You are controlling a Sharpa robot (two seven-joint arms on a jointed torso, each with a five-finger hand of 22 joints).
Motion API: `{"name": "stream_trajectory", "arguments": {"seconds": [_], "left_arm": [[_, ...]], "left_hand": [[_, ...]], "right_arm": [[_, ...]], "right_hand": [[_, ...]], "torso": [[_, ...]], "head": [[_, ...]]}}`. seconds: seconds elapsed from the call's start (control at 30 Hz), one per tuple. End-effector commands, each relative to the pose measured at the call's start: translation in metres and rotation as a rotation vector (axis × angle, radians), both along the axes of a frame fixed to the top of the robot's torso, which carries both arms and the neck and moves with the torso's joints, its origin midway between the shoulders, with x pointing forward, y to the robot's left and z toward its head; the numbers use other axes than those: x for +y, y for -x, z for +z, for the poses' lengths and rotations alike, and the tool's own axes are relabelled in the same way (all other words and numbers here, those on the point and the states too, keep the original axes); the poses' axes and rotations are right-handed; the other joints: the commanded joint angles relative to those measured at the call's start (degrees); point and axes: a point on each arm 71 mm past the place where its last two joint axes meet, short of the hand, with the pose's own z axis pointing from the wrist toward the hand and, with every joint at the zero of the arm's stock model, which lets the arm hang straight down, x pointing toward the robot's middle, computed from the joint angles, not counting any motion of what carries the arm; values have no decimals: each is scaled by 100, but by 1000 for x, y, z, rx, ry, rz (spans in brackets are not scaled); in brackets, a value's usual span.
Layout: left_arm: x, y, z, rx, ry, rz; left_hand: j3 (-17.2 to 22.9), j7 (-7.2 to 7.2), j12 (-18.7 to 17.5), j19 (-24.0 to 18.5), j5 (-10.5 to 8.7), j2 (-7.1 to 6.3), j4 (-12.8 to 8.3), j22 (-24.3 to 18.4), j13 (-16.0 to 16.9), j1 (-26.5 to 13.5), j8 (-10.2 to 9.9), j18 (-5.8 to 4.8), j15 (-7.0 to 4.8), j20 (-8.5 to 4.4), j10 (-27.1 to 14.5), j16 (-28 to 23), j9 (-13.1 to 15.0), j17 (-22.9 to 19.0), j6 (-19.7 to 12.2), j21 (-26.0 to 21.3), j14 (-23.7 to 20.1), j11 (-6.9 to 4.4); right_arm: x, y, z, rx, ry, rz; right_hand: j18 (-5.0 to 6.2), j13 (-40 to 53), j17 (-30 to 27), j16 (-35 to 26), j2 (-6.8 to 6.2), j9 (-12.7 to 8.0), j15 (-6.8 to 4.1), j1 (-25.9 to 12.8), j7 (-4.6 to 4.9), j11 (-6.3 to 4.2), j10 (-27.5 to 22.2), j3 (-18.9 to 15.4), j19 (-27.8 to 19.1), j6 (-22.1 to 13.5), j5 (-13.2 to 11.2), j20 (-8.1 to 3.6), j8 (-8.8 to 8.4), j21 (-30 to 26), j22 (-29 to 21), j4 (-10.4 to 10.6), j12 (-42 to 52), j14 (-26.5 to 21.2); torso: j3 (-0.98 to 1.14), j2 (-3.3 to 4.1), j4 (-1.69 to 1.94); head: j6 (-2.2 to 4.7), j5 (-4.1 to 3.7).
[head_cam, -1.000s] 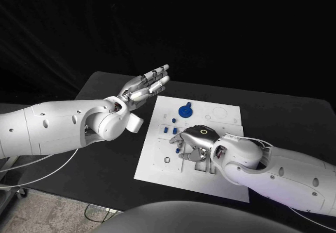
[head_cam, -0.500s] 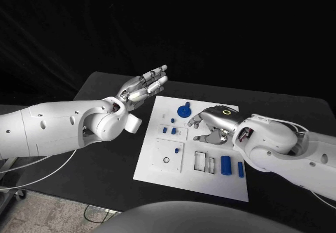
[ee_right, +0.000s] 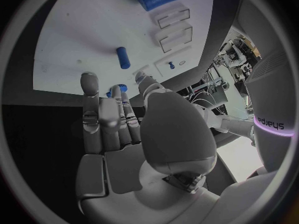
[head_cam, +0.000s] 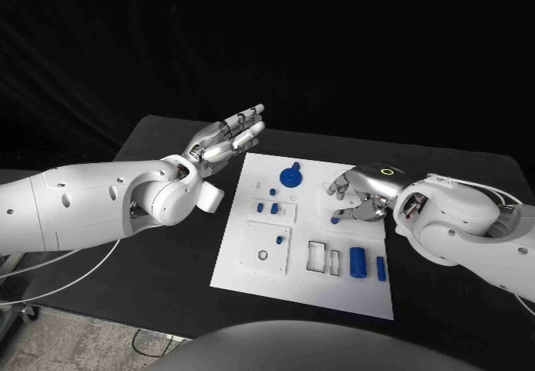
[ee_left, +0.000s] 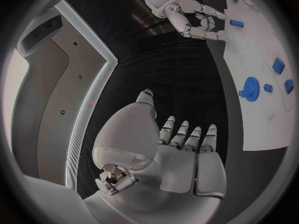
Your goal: Assemble the parts on the task board
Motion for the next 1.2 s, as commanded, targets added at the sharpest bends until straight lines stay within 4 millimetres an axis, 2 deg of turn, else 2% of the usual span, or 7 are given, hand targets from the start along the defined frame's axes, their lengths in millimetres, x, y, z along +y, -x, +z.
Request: {"name": "stream_trajectory", "arguments": {"seconds": [0.03,0.43,0.53,0.67,0.93,1.2], "left_arm": [[-3,0,0,-2,13,-22],[-4,0,0,2,14,-28],[-4,0,0,3,13,-27],[-4,-1,-1,5,13,-29],[-6,-1,-1,8,14,-36],[-5,-1,-2,13,12,-36]], "left_hand": [[-27,28,18,15,27,48,-5,4,5,9,12,37,25,11,4,34,7,6,0,20,-14,24],[-32,32,13,19,42,54,-8,13,4,24,10,37,26,12,2,33,5,5,-12,23,-16,31],[-34,34,13,22,48,58,-9,19,4,30,9,36,27,12,1,33,4,6,-17,24,-16,35],[-36,35,12,27,53,62,-9,31,4,35,7,37,28,13,0,34,4,6,-22,27,-15,38],[-40,38,16,37,64,77,-11,48,4,53,7,37,34,14,-1,37,3,7,-26,33,-12,47],[-44,44,21,43,83,96,-14,52,5,77,7,36,42,15,0,39,4,8,-23,36,-9,58]], "right_arm": [[-6,-1,-6,30,47,-27],[-9,1,-24,65,55,-26],[-8,2,-27,72,55,-21],[-6,1,-31,77,52,-16],[-4,0,-39,79,38,-11],[-1,0,-42,73,12,-2]], "right_hand": [[48,-12,28,32,21,-15,5,-6,4,1,-41,-43,67,27,-61,-4,-16,61,254,35,13,50],[45,-24,32,43,1,-31,-4,-15,2,-8,-51,-96,99,51,-140,-13,-19,83,260,79,23,67],[44,-26,28,44,27,-36,-10,34,-9,-15,-24,-88,114,84,-123,-18,-10,87,261,77,45,74],[40,-43,22,46,71,-33,-19,144,-37,-23,27,-58,136,202,49,-28,31,90,264,53,76,83],[28,-123,50,79,137,-9,-24,354,-67,-22,106,98,175,447,539,-41,107,141,286,-32,62,108],[3,-193,159,176,182,32,-67,435,-65,-74,325,254,268,665,668,-74,184,385,338,-62,63,184]], "torso": [[-3,5,6],[2,9,7],[-3,3,3],[-4,3,3],[-1,2,9],[-5,4,8]], "head": [[0,-41],[0,2],[0,-5],[0,-16],[0,0],[0,-6]]}}
